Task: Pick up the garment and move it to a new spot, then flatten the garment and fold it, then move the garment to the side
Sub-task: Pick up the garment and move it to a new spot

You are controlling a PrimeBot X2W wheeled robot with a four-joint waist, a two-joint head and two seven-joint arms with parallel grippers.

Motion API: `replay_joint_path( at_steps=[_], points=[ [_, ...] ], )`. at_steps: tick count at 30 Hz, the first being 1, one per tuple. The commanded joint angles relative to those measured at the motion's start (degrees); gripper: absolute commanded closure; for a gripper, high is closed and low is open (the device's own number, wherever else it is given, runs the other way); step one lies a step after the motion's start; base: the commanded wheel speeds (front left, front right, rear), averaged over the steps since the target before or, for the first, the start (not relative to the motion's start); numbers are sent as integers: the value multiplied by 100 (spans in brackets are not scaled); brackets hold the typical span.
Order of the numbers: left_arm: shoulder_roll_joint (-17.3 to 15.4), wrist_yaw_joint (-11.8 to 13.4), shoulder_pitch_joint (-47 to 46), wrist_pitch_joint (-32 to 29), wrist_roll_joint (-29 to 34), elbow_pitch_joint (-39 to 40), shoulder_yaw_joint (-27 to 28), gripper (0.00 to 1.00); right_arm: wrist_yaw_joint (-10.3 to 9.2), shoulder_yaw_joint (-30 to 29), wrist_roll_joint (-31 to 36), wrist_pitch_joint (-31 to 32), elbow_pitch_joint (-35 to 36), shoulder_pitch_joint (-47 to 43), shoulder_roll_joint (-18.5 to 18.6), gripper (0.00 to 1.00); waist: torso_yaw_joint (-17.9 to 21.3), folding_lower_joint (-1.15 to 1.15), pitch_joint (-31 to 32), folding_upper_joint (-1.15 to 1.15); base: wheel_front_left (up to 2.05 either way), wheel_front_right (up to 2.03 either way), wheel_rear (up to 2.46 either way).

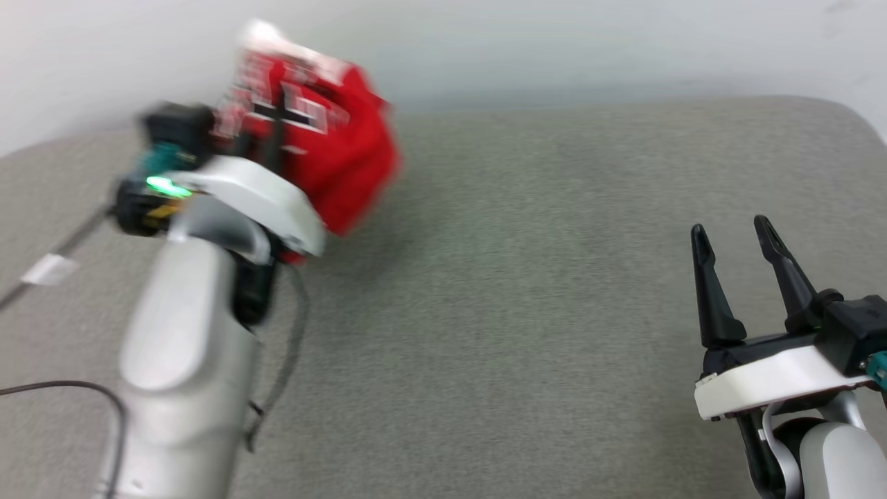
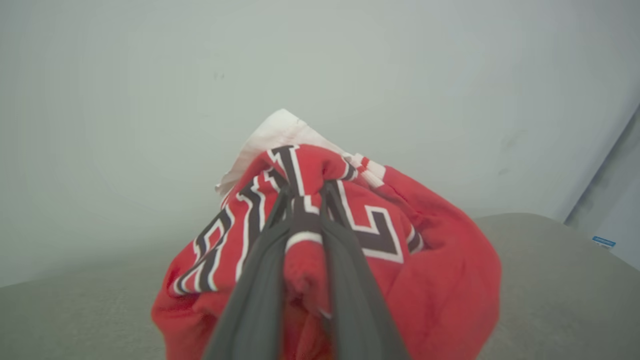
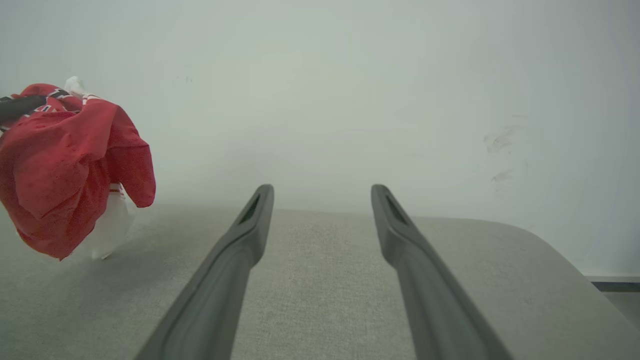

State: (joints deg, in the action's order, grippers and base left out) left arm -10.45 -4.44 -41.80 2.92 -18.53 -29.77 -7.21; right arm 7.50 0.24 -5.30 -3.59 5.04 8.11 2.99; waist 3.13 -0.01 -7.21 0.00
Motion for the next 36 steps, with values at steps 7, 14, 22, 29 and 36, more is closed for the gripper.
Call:
replay_joint_path(
  at_steps=[7,14,22,29,36],
  points=[
    [523,-198,882,-591,-62,506,-1008,100,-2,-73,-156,8,34,-145,-17,0,528,1,-26,0,0,0,0],
    [711,-273,1826,-800,-296,441,-2126,100,-2,-124,-230,-65,-31,-143,-16,0,612,1,-230,0,0,0,0],
    [751,-206,2098,-122,-290,583,-2680,0,-2,-186,-162,-61,-111,-126,-16,0,334,1,-165,0,0,0,0],
    [676,275,2220,784,-238,1204,-2362,0,-2,-279,-39,49,-128,-264,-16,0,29,1,127,0,0,0,0],
    [279,891,2575,1025,-432,1628,-1539,0,-2,-355,38,178,-80,-467,-14,0,-162,1,356,0,0,0,0]
  ],
)
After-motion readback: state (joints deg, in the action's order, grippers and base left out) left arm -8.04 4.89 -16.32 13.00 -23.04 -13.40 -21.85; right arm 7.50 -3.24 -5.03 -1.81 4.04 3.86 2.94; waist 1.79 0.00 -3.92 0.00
